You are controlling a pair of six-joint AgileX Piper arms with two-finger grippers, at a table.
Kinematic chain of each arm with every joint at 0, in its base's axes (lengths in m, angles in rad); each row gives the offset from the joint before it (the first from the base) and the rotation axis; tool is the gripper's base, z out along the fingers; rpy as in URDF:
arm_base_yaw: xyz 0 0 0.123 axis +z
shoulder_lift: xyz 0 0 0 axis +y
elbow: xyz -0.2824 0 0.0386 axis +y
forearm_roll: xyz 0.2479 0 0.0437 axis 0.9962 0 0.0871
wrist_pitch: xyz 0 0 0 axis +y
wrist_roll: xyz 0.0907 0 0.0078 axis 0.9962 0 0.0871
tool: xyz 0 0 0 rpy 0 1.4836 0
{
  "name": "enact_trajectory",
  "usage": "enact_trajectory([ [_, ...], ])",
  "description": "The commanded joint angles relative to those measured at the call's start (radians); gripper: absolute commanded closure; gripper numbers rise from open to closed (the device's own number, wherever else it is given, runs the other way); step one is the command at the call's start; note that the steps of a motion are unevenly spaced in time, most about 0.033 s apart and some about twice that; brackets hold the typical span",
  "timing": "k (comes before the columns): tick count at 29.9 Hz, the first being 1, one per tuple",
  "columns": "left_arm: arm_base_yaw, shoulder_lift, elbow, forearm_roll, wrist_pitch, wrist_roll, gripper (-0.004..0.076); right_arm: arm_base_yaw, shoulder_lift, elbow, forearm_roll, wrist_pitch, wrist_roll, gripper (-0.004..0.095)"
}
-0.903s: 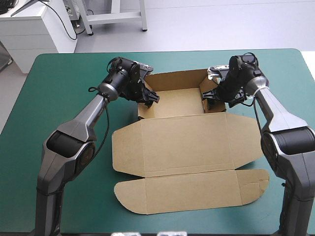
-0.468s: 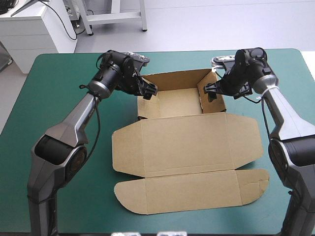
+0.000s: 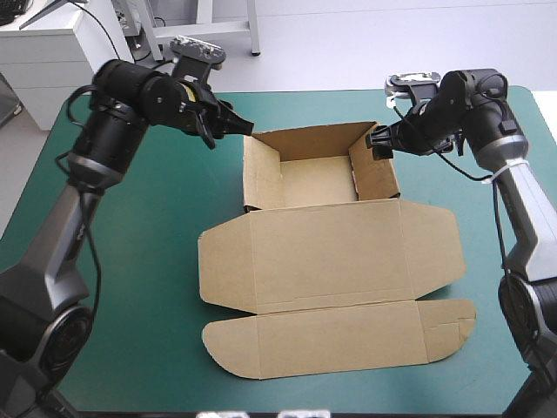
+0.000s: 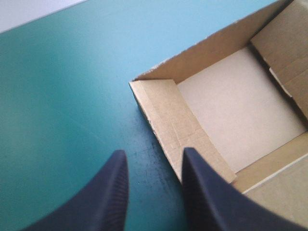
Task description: Fold the box
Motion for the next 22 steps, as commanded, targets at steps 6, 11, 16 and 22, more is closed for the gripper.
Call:
enact_trajectory([
  [6,-0.001,-0.282,0.138,0.002,0.042,0.107,0.0731,-0.004,-0.052,-0.033,0.004,0.001,-0.047,0.019],
  [11,-0.001,-0.469,0.455,0.038,0.04,0.107,0.0731,-0.004,-0.045,-0.033,0.004,-0.004,-0.064,0.0191],
  [16,-0.001,-0.672,0.803,0.065,0.012,0.104,0.0731,-0.004,-0.044,-0.033,0.004,-0.024,-0.116,0.0191],
  [22,-0.001,-0.895,1.193,0.065,-0.1,0.074,0.0731,-0.004,-0.023,-0.033,0.004,-0.091,-0.117,0.0193],
])
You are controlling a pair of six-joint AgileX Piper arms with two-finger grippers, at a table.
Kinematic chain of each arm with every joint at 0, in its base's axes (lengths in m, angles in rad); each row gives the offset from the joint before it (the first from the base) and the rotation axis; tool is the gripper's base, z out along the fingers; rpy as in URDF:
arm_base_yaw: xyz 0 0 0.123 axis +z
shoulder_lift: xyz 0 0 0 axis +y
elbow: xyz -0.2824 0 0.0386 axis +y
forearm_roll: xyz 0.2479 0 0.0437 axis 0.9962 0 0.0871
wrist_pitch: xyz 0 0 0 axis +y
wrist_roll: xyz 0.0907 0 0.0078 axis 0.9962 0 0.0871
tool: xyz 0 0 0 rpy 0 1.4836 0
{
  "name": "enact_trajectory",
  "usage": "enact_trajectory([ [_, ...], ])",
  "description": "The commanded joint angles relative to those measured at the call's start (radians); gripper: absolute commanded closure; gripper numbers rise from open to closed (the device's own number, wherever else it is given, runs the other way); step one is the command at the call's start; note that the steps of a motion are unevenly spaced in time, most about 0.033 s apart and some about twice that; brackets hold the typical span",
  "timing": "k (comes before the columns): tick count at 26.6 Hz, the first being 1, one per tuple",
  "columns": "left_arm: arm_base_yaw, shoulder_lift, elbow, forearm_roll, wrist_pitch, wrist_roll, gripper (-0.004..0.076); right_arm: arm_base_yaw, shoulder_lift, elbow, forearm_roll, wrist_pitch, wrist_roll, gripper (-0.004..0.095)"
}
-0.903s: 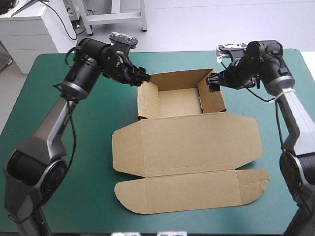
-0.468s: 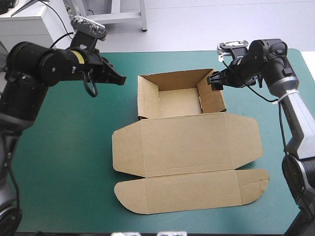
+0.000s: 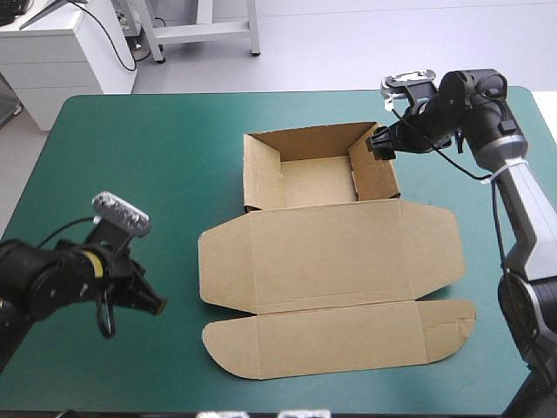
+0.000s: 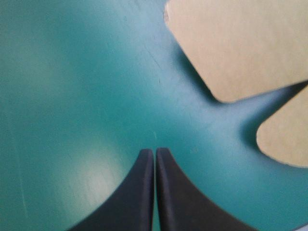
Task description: Fold the box
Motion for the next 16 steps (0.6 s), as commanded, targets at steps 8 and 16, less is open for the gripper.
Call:
enact_trajectory([
  [8,-0.001,-0.295,0.344,0.013,-0.152,-0.127,0.0731,-0.004,0.08,-0.033,0.004,-0.112,-0.017,0.0195],
  [16,-0.001,-0.374,0.44,0.029,-0.166,-0.139,0.0731,-0.004,0.193,-0.033,0.006,-0.182,0.008,0.0264],
])
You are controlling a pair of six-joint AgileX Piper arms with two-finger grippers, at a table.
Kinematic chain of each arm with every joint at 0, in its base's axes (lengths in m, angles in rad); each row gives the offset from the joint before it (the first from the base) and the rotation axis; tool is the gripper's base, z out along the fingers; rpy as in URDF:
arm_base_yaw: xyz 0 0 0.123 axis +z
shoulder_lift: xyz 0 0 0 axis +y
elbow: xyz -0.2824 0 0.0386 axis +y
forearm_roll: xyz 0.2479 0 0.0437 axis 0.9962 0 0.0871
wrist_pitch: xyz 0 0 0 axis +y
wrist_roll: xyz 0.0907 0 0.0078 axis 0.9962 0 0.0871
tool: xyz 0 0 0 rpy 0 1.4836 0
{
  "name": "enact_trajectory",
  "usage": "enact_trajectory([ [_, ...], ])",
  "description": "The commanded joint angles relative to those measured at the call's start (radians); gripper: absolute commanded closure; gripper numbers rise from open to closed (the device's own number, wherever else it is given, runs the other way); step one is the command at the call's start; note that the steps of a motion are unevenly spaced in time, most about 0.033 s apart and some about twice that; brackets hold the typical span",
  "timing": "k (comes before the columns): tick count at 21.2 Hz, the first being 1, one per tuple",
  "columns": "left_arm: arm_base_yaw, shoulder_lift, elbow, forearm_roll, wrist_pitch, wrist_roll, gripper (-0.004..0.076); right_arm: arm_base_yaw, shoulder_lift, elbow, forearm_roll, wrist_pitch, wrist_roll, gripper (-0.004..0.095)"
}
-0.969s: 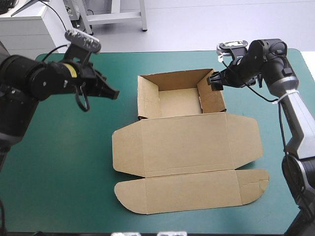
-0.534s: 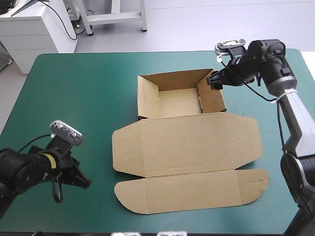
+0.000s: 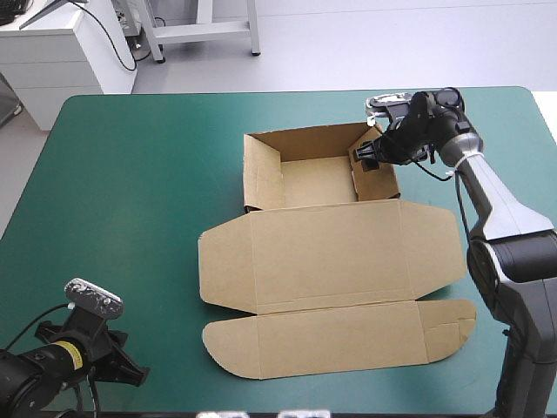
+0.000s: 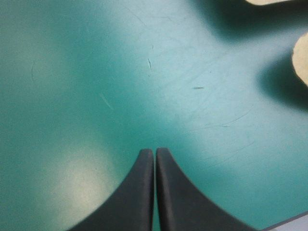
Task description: Fold the box
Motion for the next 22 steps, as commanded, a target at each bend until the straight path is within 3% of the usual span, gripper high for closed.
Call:
enact_trajectory([
  [1,-0.001,0.003,-0.016,0.007,-0.061,-0.014,0.0731,-0.004,-0.022,-0.033,0.006,-0.027,0.005,0.0388],
  [2,-0.001,0.003,-0.016,0.007,-0.07,-0.014,0.0731,-0.004,-0.019,-0.033,0.006,-0.024,0.007,0.0455],
  [3,-0.001,0.003,-0.016,0.007,-0.09,-0.014,0.0731,-0.004,-0.016,-0.033,0.006,-0.023,0.007,0.0645],
  [5,-0.001,0.003,-0.016,0.008,-0.122,-0.014,0.0731,-0.004,-0.016,-0.038,0.004,-0.031,0.007,0.0917],
  [9,-0.001,0.003,-0.016,0.008,-0.146,-0.014,0.0731,-0.004,-0.036,-0.048,-0.013,-0.093,0.012,0.0929],
  [13,-0.001,0.003,-0.016,0.008,-0.146,-0.014,0.0731,-0.015,-0.036,-0.121,-0.167,-0.064,0.078,0.0929],
  [16,-0.001,0.003,-0.016,0.013,-0.146,-0.014,0.0731,-0.043,-0.036,-0.163,-0.217,-0.033,0.086,0.0929],
  [20,-0.001,0.003,-0.016,0.018,-0.143,-0.012,0.0731,-0.148,-0.036,-0.209,-0.23,0.0,0.086,0.0929],
  [22,-0.001,0.003,-0.016,0.016,-0.14,-0.012,0.0731,-0.252,-0.036,-0.209,-0.233,0.0,0.086,0.0929],
])
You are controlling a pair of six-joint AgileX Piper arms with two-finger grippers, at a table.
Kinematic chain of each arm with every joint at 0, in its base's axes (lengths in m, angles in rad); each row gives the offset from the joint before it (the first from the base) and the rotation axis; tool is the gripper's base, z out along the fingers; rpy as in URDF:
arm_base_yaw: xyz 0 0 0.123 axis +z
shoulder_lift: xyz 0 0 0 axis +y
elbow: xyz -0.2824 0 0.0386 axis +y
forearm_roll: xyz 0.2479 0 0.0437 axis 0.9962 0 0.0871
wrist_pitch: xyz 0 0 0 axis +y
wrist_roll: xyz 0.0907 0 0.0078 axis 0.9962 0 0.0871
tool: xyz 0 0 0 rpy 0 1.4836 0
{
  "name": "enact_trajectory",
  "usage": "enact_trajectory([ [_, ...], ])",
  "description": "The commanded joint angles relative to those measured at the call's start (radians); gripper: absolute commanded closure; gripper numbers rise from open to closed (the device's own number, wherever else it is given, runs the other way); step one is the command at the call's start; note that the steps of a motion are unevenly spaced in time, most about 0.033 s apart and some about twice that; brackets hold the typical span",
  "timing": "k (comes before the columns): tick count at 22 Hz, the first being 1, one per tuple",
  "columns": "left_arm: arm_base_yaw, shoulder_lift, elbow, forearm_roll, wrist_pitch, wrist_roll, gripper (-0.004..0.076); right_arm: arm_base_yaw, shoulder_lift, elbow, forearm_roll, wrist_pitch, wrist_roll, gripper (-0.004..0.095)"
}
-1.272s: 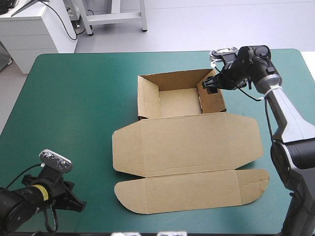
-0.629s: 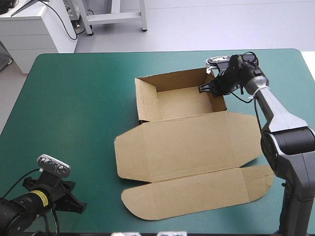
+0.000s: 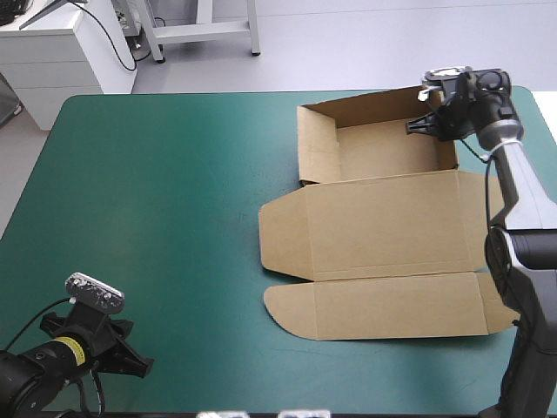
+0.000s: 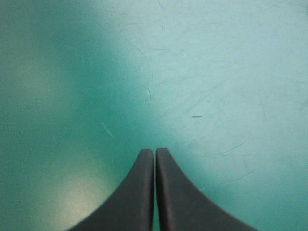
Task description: Fold the box
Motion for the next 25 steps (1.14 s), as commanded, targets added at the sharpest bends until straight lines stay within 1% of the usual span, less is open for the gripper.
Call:
enact_trajectory([
  [1,-0.001,0.004,-0.026,0.012,-0.043,-0.008,0.0731,-0.108,-0.078,-0.038,-0.027,-0.034,0.002,0.0929],
  [2,-0.001,0.004,-0.026,0.013,-0.043,-0.008,0.0731,-0.167,-0.078,-0.038,-0.031,-0.039,0.002,0.0929],
  [4,-0.001,0.004,-0.026,0.013,-0.043,-0.008,0.0731,-0.235,-0.076,-0.038,-0.031,-0.039,0.0,0.0929],
  [7,-0.001,0.004,-0.026,0.013,-0.043,-0.01,0.0731,-0.4,-0.059,-0.038,-0.028,-0.022,0.002,0.0929],
  [10,-0.001,0.004,-0.026,0.016,-0.051,-0.005,0.0731,-0.464,-0.041,-0.036,-0.017,0.004,0.002,0.0926],
  [12,-0.001,0.004,-0.026,0.04,-0.053,-0.005,0.0731,-0.473,-0.026,-0.036,-0.012,0.015,-0.022,0.0885],
  [14,-0.001,0.004,-0.026,0.056,-0.055,-0.005,0.0731,-0.473,-0.026,-0.036,0.01,0.022,-0.055,0.0706],
  [16,-0.001,0.004,-0.026,0.054,-0.061,-0.007,0.0731,-0.473,-0.026,-0.036,0.017,0.013,-0.052,0.0289],
  [17,-0.001,0.004,-0.026,0.054,-0.061,-0.007,0.0731,-0.473,-0.026,-0.036,0.017,0.013,-0.05,0.0185],
  [19,-0.001,0.004,-0.026,0.054,-0.061,-0.007,0.0731,-0.473,-0.026,-0.037,0.006,0.013,-0.05,0.005],
  [20,-0.001,0.004,-0.026,0.054,-0.061,-0.007,0.0731,-0.473,-0.028,-0.037,0.003,0.013,-0.047,0.0006],
  [21,-0.001,0.004,-0.026,0.054,-0.066,-0.007,0.0731,-0.473,-0.028,-0.037,0.003,0.013,-0.047,-0.0015],
  [25,-0.001,0.004,-0.026,0.054,-0.086,-0.007,0.0731,-0.473,-0.029,-0.061,-0.003,0.046,-0.047,-0.0015],
])
